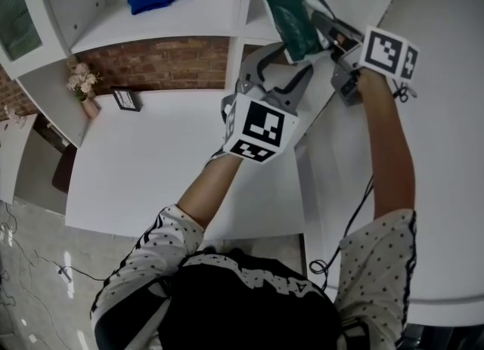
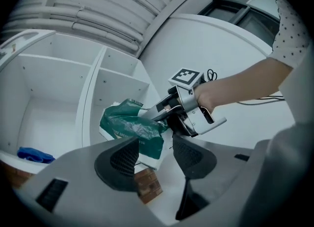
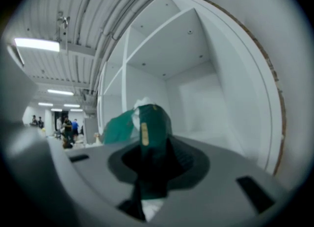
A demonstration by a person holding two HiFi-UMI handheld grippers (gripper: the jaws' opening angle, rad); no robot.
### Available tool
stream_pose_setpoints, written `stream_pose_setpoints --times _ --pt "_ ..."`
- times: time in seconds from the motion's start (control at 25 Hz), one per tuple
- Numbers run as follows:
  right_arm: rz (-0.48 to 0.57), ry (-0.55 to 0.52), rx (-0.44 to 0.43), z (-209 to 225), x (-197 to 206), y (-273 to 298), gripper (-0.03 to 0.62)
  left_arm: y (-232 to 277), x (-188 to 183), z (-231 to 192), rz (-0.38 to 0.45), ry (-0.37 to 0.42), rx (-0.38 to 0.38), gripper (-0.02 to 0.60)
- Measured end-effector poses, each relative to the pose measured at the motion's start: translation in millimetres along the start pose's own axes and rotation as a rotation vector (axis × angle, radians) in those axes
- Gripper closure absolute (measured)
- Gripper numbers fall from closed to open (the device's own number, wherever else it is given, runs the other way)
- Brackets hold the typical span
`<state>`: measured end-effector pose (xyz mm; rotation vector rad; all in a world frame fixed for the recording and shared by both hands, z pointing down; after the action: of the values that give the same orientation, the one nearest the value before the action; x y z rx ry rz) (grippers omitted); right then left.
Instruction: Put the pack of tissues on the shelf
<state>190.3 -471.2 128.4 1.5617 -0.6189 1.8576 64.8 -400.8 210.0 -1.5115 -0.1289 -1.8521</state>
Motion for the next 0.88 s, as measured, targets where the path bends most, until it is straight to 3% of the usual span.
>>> stream_pose_setpoints --times 0.2,0.44,0.68,0.88 --pt "0.009 0.052 0.002 3 -4 5 0.487 14 -1 -7 -0.014 0.012 -0.067 0.342" --pt "0.015 0.04 0.002 3 -5 6 0.476 21 -6 -10 0.005 -0.043 -0.101 0.354" --pt "0.016 0.037 -0.022 -1 -7 9 0.387 24 -14 -15 0.013 -0.06 -0.124 0.383" --pt "0.035 0.044 -0.038 -2 -10 8 0.349 29 -16 -18 0.023 -0.032 -0.146 0.416"
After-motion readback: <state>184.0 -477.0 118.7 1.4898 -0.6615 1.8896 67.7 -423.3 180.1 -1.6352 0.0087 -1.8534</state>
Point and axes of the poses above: the fingertips, and each gripper's own axes: y forward along the fingers, z to its right, x out of its underside, the point moved 7 cm from there along -y, backward along the fingers, and after that the axes turned 7 degrees about -x, right-handed, at the moved point
